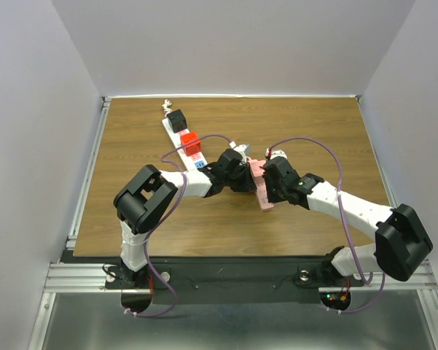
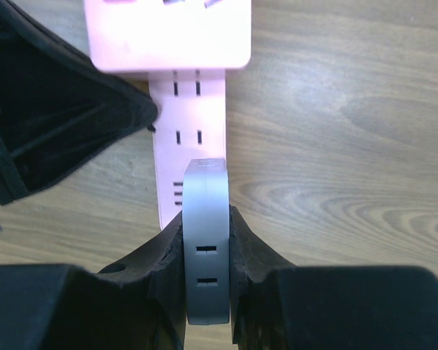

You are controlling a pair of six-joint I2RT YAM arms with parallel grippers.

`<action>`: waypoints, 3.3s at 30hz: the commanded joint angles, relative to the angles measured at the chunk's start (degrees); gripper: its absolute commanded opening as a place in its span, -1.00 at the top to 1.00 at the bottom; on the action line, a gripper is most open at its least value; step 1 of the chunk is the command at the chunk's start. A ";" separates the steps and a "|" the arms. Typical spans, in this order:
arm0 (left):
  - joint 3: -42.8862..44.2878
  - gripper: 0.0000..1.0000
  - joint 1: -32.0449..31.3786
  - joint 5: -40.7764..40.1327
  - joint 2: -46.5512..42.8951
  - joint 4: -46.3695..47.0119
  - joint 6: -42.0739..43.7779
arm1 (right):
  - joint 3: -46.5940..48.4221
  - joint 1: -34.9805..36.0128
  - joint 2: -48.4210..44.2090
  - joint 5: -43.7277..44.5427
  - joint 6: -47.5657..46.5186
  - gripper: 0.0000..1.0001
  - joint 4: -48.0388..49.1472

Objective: Insert the plug

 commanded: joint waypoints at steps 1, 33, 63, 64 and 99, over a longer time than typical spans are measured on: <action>1.63 0.74 -0.96 0.79 2.59 -0.29 0.79 | 0.91 0.88 -1.74 3.11 0.06 0.99 5.83; 1.98 0.82 -0.96 1.49 3.03 -0.38 0.35 | -1.56 4.48 1.43 5.47 -1.00 0.99 6.02; 2.07 0.87 -1.04 1.76 3.29 -0.55 0.44 | -0.24 8.88 5.12 6.27 2.17 0.99 4.96; 2.07 0.87 -0.96 1.84 3.29 -0.47 0.35 | -0.50 8.96 5.21 6.36 2.25 0.99 4.96; 1.89 0.91 -0.96 2.29 3.29 -0.03 0.17 | -3.05 11.69 9.60 1.70 5.77 0.99 5.58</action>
